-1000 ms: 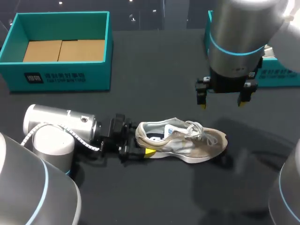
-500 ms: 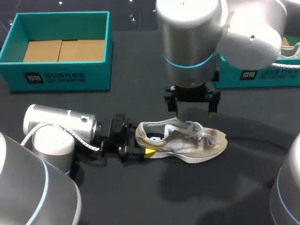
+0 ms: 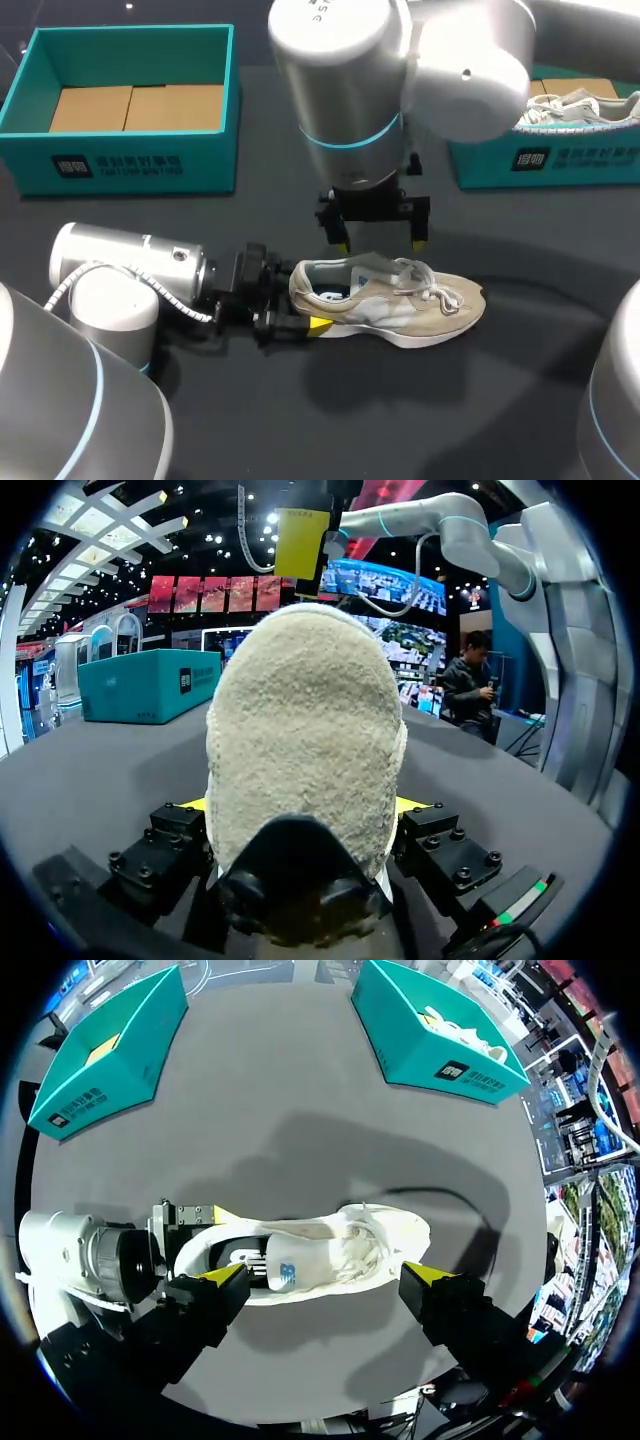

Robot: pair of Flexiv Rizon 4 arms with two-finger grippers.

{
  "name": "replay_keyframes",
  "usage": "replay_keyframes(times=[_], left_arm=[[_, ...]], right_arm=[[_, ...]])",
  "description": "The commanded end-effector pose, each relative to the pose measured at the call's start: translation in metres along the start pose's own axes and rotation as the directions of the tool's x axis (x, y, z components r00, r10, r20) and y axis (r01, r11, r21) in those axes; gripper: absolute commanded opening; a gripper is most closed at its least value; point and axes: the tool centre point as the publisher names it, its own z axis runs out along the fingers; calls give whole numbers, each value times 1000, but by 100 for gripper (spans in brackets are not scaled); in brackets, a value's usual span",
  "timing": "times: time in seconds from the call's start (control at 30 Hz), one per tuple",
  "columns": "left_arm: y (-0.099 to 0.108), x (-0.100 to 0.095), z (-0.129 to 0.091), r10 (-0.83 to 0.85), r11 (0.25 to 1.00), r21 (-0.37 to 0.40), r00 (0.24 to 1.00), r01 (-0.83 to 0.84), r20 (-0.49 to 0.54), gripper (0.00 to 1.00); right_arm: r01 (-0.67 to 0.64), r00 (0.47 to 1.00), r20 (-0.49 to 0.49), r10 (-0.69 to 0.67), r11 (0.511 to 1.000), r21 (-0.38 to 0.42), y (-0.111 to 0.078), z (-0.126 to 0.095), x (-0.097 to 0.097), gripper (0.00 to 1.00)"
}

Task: Take the shoe out of the shoebox, open the shoe tongue, remove and reinsert the insole, then place the shoe into the shoebox

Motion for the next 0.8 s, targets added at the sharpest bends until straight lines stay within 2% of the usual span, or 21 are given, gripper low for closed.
replay_keyframes(times=[0.03,0.2,0.27,0.47,0.8], left_arm=[[1,0,-1,0,1000,1,1000,0,0,0],[1,0,-1,0,1000,1,1000,0,0,0],[1,0,-1,0,1000,1,1000,0,0,0],[1,0,-1,0,1000,1,1000,0,0,0],[1,0,-1,0,1000,1,1000,0,0,0]], right_arm=[[-76,980,183,78,997,-17,-11,14,39,100],[-77,975,208,78,997,-13,-15,24,47,100],[-76,964,253,76,997,-8,-15,32,50,100],[-92,956,278,95,995,-24,-16,50,51,100],[-117,938,321,127,992,-51,-15,62,50,100]])
